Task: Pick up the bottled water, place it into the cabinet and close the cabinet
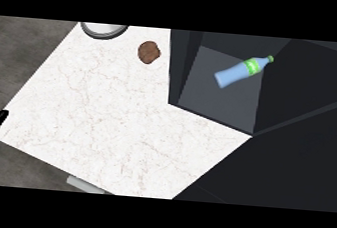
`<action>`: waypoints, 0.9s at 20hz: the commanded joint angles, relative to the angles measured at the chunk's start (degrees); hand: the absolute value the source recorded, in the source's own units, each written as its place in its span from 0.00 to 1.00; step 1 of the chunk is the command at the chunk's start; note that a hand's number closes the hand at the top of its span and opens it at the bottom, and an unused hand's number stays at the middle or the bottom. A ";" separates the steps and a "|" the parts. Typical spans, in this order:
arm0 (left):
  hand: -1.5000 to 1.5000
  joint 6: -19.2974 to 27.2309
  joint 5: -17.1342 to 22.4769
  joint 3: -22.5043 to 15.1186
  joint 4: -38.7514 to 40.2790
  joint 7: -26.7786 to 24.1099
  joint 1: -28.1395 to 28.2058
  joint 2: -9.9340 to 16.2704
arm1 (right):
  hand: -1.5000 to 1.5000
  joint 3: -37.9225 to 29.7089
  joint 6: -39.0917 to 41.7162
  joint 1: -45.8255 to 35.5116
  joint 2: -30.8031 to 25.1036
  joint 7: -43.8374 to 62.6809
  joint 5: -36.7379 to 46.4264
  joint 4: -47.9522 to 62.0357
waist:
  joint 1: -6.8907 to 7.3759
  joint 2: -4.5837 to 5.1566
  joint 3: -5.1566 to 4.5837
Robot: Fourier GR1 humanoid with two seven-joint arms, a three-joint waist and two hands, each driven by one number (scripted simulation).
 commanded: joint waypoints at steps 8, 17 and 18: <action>0.00 -1.18 1.05 0.45 1.31 0.57 -0.62 0.28 | 1.00 -3.25 -5.95 -14.71 7.02 12.87 0.19 11.57 | 0.04 -0.30 0.27; 0.00 -1.73 1.08 0.11 2.53 0.72 -0.65 -0.18 | 1.00 -6.43 -10.16 -29.96 16.09 20.57 -2.55 26.58 | -0.99 -1.06 0.70; 0.00 -1.95 1.15 0.65 2.69 0.27 -0.36 -0.15 | 1.00 -7.97 -11.75 -31.58 17.27 20.74 -1.60 27.38 | -0.62 -1.36 0.66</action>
